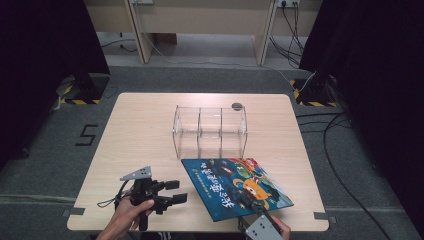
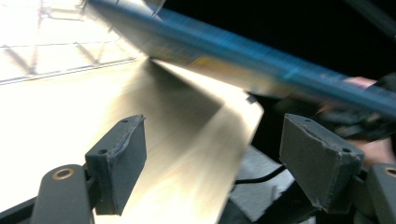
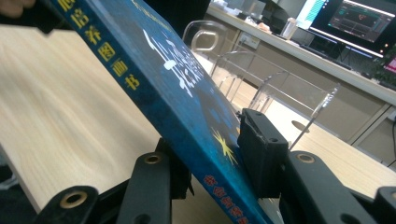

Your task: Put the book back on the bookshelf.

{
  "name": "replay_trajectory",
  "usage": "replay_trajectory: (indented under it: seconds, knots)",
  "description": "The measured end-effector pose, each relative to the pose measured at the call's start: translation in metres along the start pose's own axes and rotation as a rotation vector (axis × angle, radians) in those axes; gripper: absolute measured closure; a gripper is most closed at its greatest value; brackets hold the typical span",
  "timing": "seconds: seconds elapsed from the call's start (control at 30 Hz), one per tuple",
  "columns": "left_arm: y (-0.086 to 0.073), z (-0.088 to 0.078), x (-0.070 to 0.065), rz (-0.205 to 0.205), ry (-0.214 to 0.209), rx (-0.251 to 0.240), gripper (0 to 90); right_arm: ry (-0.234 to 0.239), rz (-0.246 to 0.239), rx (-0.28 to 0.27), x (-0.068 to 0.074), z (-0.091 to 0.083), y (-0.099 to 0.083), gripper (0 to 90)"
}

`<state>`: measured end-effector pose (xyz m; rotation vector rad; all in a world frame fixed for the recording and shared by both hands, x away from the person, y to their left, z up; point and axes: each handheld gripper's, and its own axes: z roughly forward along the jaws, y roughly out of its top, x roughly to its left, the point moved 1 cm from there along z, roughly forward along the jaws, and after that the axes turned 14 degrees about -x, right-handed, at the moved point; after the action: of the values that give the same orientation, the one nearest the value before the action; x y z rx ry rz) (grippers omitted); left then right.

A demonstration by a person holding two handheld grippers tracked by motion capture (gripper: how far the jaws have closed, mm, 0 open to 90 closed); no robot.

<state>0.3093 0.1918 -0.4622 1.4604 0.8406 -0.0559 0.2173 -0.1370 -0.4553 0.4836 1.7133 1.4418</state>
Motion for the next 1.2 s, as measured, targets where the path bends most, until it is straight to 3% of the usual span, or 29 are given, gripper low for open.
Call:
replay_trajectory:
  seconds: [0.17,0.33,0.43,0.5,0.63,0.67,0.73,0.8,0.87,0.9,0.97,1.13,1.2]
  knots:
    - [-0.011,0.006,0.014,0.108,0.101,0.075,22.1,-0.019,0.06,-0.028,-0.009,-0.003,0.002,65.5]
    - [-0.018,0.007,0.026,0.152,0.169,0.134,22.0,-0.032,0.107,-0.049,-0.018,-0.006,0.003,65.6]
    - [-0.019,0.007,0.027,0.165,0.173,0.153,22.1,-0.036,0.126,-0.057,-0.021,-0.006,0.003,65.6]
    - [-0.021,0.009,0.026,0.179,0.169,0.173,22.2,-0.046,0.171,-0.079,-0.029,-0.009,0.004,66.0]
    - [-0.023,0.012,0.025,0.195,0.163,0.197,22.1,-0.062,0.194,-0.102,-0.038,-0.012,0.005,67.5]
    - [-0.024,0.013,0.024,0.201,0.163,0.203,22.1,-0.078,0.229,-0.12,-0.044,-0.015,0.006,67.8]
    - [-0.024,0.013,0.025,0.202,0.16,0.208,22.1,-0.082,0.244,-0.129,-0.047,-0.016,0.006,68.2]
    - [-0.024,0.013,0.026,0.203,0.166,0.212,22.1,-0.09,0.277,-0.146,-0.053,-0.021,0.007,69.2]
    - [-0.024,0.012,0.027,0.204,0.172,0.214,22.1,-0.092,0.28,-0.152,-0.054,-0.021,0.007,69.6]
    - [-0.025,0.012,0.029,0.216,0.193,0.227,22.1,-0.096,0.313,-0.166,-0.057,-0.024,0.009,70.3]
    - [-0.025,0.012,0.032,0.232,0.212,0.242,22.0,-0.101,0.318,-0.176,-0.059,-0.026,0.01,71.5]
    - [-0.027,0.012,0.034,0.241,0.216,0.263,22.1,-0.111,0.376,-0.195,-0.066,-0.032,0.011,72.6]
    - [-0.027,0.012,0.035,0.245,0.216,0.269,22.1,-0.114,0.376,-0.2,-0.068,-0.033,0.011,73.1]
